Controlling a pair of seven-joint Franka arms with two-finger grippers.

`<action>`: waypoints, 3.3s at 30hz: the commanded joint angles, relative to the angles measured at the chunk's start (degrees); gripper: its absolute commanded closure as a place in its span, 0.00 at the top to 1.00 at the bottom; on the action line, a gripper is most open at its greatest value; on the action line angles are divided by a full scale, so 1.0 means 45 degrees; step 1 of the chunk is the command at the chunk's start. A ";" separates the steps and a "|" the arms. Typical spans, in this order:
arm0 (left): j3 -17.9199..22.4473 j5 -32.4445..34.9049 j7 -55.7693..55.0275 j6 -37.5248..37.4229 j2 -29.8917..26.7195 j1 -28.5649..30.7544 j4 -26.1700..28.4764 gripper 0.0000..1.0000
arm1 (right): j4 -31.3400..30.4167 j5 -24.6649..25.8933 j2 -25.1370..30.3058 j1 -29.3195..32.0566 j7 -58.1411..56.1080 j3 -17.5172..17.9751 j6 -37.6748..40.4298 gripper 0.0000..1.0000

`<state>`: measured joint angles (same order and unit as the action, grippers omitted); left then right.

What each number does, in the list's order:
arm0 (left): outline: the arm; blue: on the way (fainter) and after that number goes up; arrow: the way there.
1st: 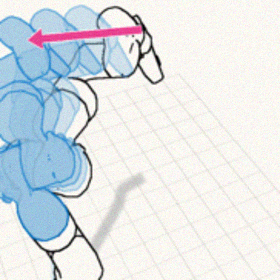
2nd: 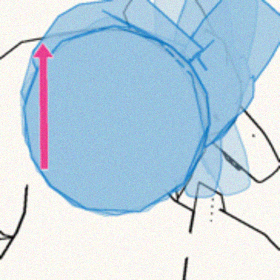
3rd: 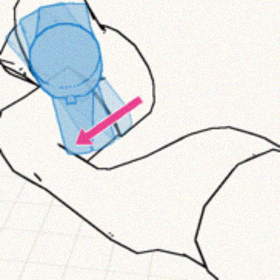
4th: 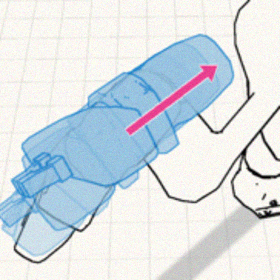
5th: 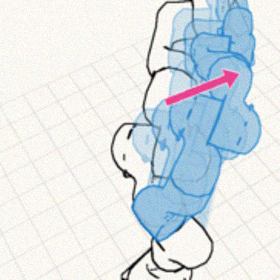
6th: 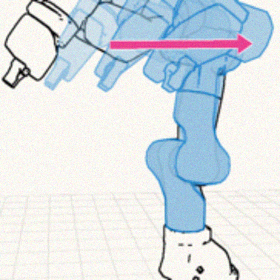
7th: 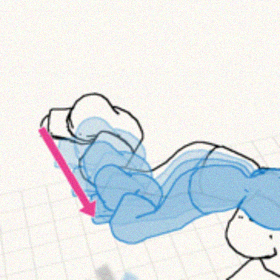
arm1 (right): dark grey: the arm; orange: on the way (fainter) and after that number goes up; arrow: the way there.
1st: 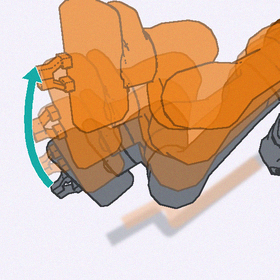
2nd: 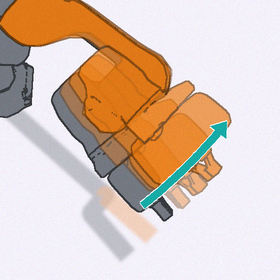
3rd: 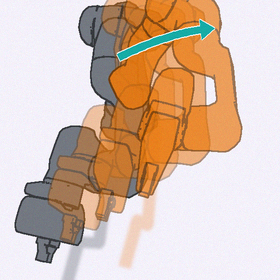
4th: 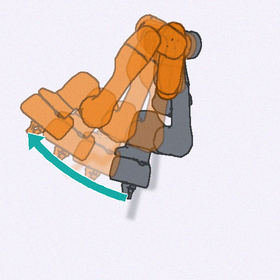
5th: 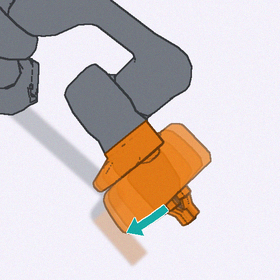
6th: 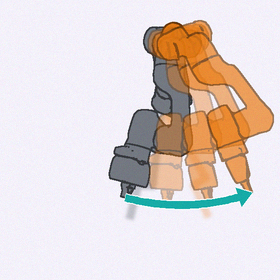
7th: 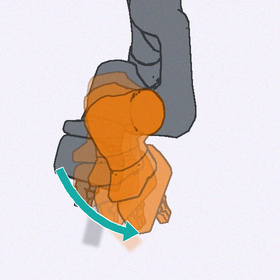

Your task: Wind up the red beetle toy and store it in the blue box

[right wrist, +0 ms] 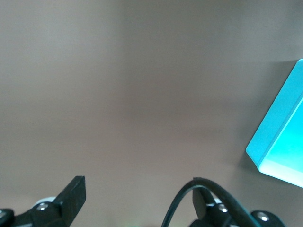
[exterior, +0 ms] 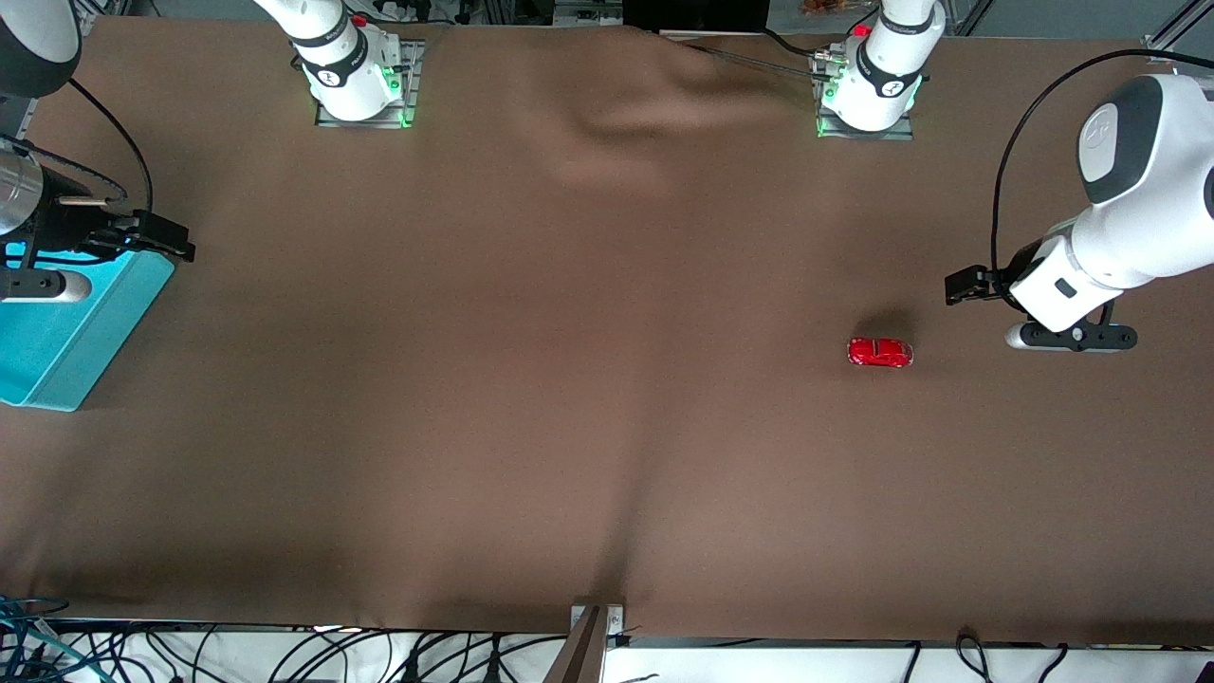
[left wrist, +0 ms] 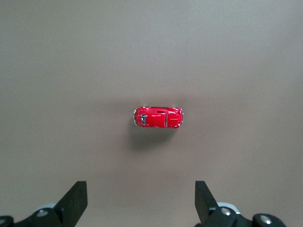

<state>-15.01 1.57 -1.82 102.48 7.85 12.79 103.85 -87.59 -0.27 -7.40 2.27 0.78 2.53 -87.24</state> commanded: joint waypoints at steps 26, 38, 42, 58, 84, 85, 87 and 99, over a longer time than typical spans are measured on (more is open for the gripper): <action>-0.0024 -0.0250 -0.0277 0.0079 -0.0045 0.0108 0.0145 1.00 | 0.0304 -0.0234 -0.0074 0.0102 -0.0233 -0.0268 0.0247 1.00; -0.0043 -0.0250 -0.4085 0.0079 0.0384 0.0108 0.0281 1.00 | 0.0324 -0.0234 -0.0094 0.0102 -0.0233 -0.0249 0.0228 1.00; -0.0063 -0.0250 -0.5686 0.0059 0.0657 0.0088 0.0301 1.00 | 0.0324 -0.0234 -0.0094 0.0102 -0.0233 -0.0249 0.0247 1.00; -0.0082 -0.0133 -1.2288 0.1132 0.2181 -0.0029 0.0359 1.00 | 0.0304 -0.0234 -0.0094 0.0102 -0.0252 -0.0268 0.0247 1.00; -0.0043 -0.0192 -1.8932 0.5410 0.4271 0.0244 0.2077 1.00 | 0.0304 -0.0234 -0.0094 0.0082 -0.0233 -0.0249 0.0247 1.00; -0.0043 -0.0192 -1.8952 0.5546 0.4272 0.0244 0.2214 1.00 | 0.0324 -0.0234 -0.0094 0.0082 -0.0233 -0.0249 0.0247 1.00; -0.0043 -0.0192 -1.9029 0.5878 0.4272 0.0264 0.2545 1.00 | 0.0324 -0.0234 -0.0094 0.0082 -0.0233 -0.0249 0.0247 1.00; -0.0024 -0.0192 -2.0026 0.6836 0.4525 0.0264 0.3074 1.00 | 0.0324 -0.0234 -0.0094 0.0082 -0.0233 -0.0249 0.0247 1.00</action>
<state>-14.92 1.36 -90.38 131.44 28.12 13.57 116.57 -87.47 -0.31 -7.51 2.28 0.66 1.20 -87.20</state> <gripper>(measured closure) 0.000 0.000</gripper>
